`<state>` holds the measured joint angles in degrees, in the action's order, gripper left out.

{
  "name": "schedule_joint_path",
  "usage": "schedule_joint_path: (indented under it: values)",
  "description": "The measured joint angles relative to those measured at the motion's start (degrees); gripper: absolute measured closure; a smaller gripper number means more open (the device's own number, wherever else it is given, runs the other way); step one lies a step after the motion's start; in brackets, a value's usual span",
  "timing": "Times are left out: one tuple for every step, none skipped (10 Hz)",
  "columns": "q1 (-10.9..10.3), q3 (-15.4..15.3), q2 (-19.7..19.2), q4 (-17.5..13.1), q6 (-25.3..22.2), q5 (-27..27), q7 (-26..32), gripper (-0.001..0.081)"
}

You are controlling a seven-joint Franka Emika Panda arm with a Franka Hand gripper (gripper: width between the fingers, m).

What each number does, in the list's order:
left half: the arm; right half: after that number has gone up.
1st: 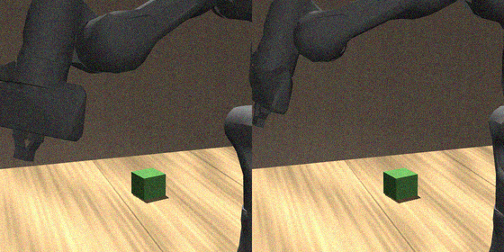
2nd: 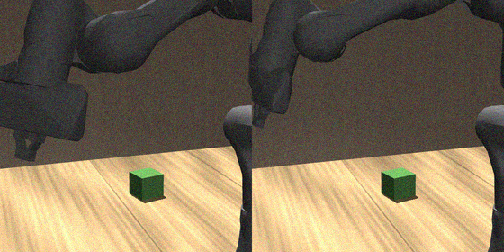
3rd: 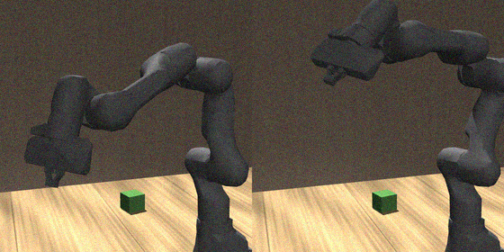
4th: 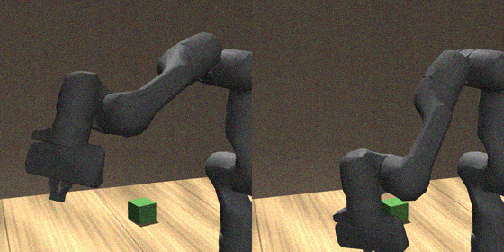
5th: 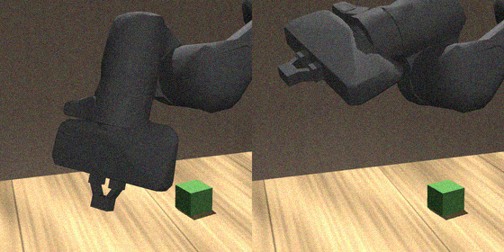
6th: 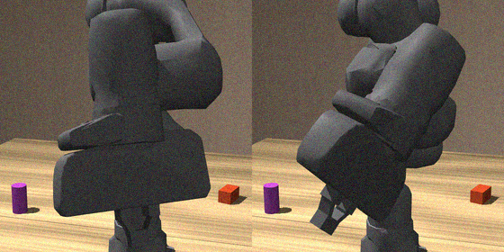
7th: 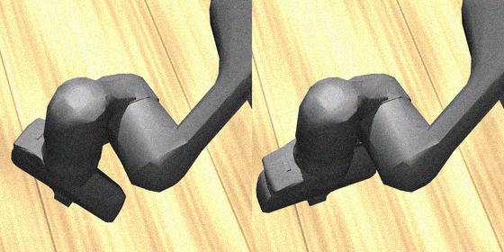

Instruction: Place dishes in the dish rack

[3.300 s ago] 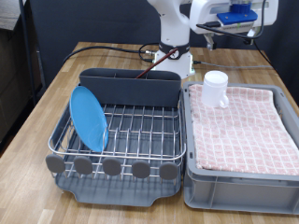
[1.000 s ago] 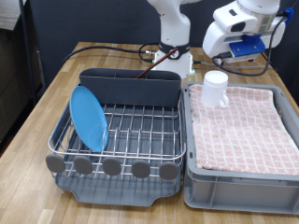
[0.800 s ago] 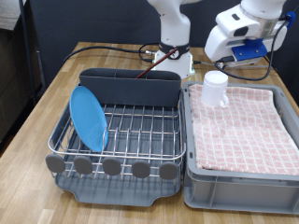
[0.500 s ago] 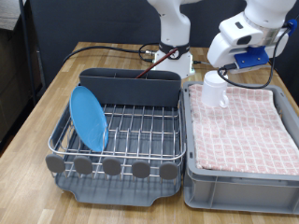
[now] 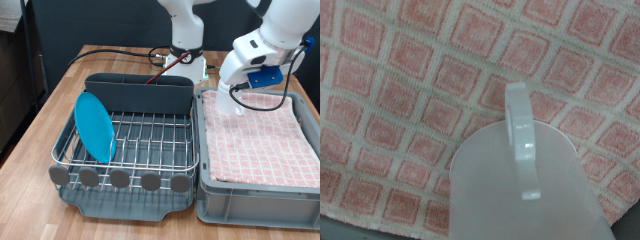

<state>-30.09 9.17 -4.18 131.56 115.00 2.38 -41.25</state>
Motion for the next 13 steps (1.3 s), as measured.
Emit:
schedule_joint_path:
  values:
    - [0.0,0.2,-1.0,0.0,1.0,-0.1,0.3,0.0004]
    - [0.1,0.3,-1.8,0.0,1.8,-0.2,0.5,0.0004]
    - [0.1,0.4,-2.6,0.0,2.5,-0.5,0.8,0.0004]
    - [0.1,0.5,-3.2,0.0,2.8,-1.2,1.2,0.0004]
    - [0.1,0.6,-3.8,0.0,2.9,-2.1,1.4,0.0004]
    - [0.2,0.7,-4.2,0.0,3.0,-2.9,1.5,0.0004]
    - [0.3,0.7,-4.6,0.0,3.2,-3.5,1.6,0.0004]
    - [0.3,0.7,-4.9,0.0,3.2,-4.0,1.7,0.0004]
    - [0.4,0.7,-5.3,0.0,3.3,-4.5,2.0,0.0004]
    - [0.4,0.7,-5.6,0.1,3.3,-4.9,2.2,0.0004]
    - [0.4,0.7,-6.0,0.2,3.5,-5.0,2.3,0.0004]
    - [0.4,0.7,-6.3,0.6,4.0,-5.0,2.2,0.0004]
    - [0.4,0.7,-6.5,1.0,4.4,-5.0,1.9,0.0004]
